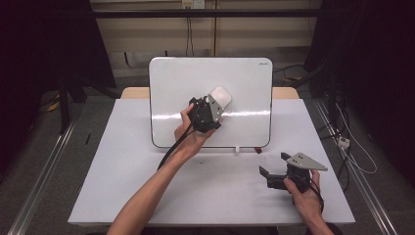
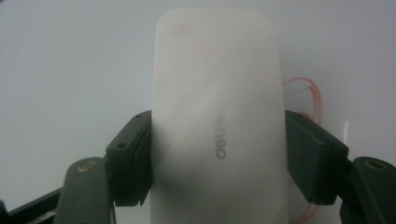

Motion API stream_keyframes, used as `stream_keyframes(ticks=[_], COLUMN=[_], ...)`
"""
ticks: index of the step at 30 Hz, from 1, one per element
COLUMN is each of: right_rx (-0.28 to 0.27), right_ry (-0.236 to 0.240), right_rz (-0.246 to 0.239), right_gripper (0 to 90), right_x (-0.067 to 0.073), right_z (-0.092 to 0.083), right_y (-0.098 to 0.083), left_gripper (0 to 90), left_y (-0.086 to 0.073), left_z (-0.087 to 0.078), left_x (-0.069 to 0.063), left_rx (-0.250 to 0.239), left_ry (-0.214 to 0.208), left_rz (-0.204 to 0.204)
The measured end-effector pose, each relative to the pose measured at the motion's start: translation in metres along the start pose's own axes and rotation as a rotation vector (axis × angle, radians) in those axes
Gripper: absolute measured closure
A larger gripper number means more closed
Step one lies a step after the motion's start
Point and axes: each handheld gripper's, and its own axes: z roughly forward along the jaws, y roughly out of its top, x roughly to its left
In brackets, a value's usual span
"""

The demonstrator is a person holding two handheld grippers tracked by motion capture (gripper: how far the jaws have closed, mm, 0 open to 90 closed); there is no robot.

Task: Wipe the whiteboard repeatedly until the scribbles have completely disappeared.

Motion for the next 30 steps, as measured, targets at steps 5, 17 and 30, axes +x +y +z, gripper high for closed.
stream_keyframes(ticks=[5, 17, 30], right_rx=[-0.004, -0.001, 0.000], right_ry=[-0.002, -0.002, -0.002], right_rz=[0.004, 0.005, 0.010], right_gripper=[4.1, 4.1, 4.1], right_x=[0.000, -0.001, -0.002], right_z=[-0.002, -0.001, -0.002], right_y=[0.000, 0.000, -0.001], left_gripper=[31.1, 31.1, 31.1], left_y=[-0.003, 0.000, 0.026], left_z=[-0.001, -0.001, 0.008], left_x=[-0.008, -0.010, 0.023], left_rx=[-0.003, 0.010, 0.022], left_ry=[-0.003, -0.046, -0.011], left_rz=[0.010, 0.013, 0.012])
